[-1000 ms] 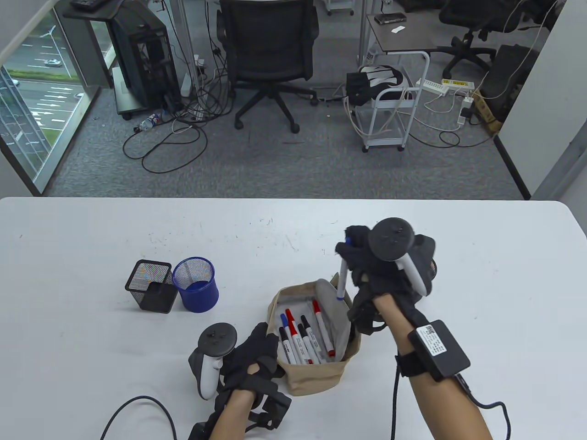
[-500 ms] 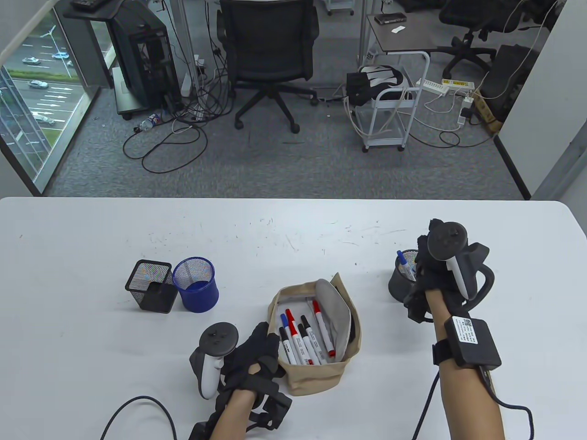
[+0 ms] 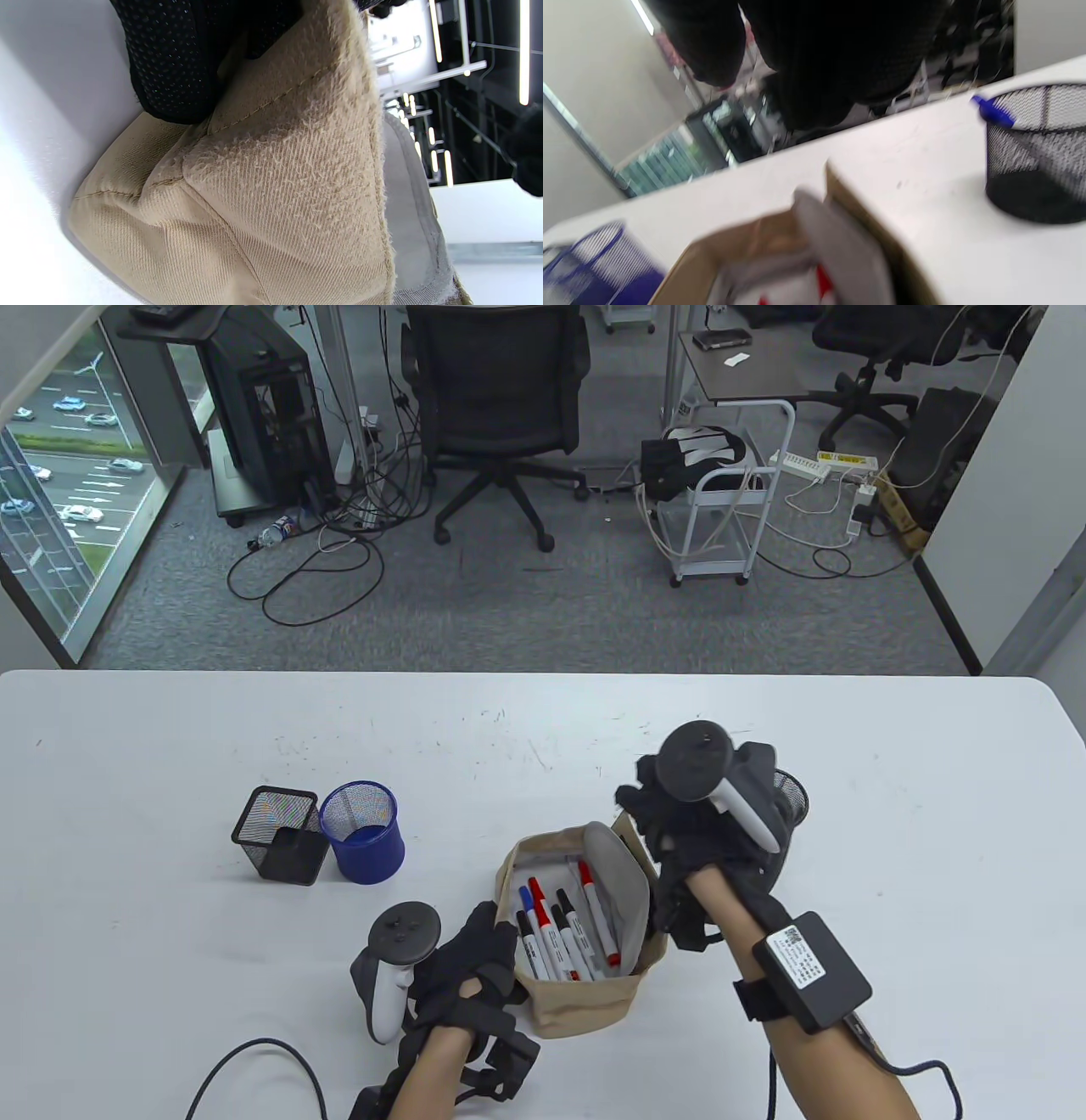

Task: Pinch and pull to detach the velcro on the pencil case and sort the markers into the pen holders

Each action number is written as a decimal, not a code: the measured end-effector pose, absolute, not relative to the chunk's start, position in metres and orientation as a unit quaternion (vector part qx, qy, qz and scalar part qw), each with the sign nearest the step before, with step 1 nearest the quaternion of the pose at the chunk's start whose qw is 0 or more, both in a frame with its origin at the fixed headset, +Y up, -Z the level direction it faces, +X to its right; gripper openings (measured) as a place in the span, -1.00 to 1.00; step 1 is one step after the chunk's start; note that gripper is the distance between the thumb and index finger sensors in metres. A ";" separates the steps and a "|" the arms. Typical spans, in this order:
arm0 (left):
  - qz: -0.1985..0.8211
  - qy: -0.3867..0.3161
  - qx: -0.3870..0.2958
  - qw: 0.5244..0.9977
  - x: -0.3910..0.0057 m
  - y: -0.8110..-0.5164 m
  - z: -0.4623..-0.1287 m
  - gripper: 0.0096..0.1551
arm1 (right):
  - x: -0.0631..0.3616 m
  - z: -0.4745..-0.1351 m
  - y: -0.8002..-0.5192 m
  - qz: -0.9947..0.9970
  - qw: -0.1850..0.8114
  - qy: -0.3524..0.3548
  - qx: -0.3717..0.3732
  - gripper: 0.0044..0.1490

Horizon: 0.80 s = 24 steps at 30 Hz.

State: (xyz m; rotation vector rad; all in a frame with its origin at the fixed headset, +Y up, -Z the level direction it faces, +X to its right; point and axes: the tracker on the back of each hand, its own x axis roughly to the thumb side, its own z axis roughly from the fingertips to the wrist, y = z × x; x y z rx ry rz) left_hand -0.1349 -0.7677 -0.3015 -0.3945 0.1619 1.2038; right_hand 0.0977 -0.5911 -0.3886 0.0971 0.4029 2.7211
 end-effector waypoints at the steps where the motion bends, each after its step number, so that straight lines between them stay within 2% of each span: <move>1: 0.562 0.075 -0.184 0.803 -0.135 -0.768 -0.302 -0.17 | 0.087 -0.388 -0.596 0.966 0.189 0.171 0.045 -0.27; 5: 0.561 0.075 -0.184 0.803 -0.135 -0.768 -0.302 -0.17 | 0.040 -0.391 -0.634 0.942 0.173 0.277 0.076 -0.30; 9: 0.562 0.076 -0.185 0.803 -0.135 -0.768 -0.302 -0.17 | 0.012 -0.401 -0.673 0.931 0.137 0.332 0.068 -0.31; 14: 0.562 0.076 -0.186 0.802 -0.135 -0.768 -0.302 -0.17 | -0.003 -0.413 -0.711 0.912 0.126 0.388 0.049 -0.34; 24: 0.559 0.077 -0.186 0.804 -0.135 -0.768 -0.302 -0.17 | -0.012 -0.420 -0.726 0.932 0.052 0.357 0.039 -0.27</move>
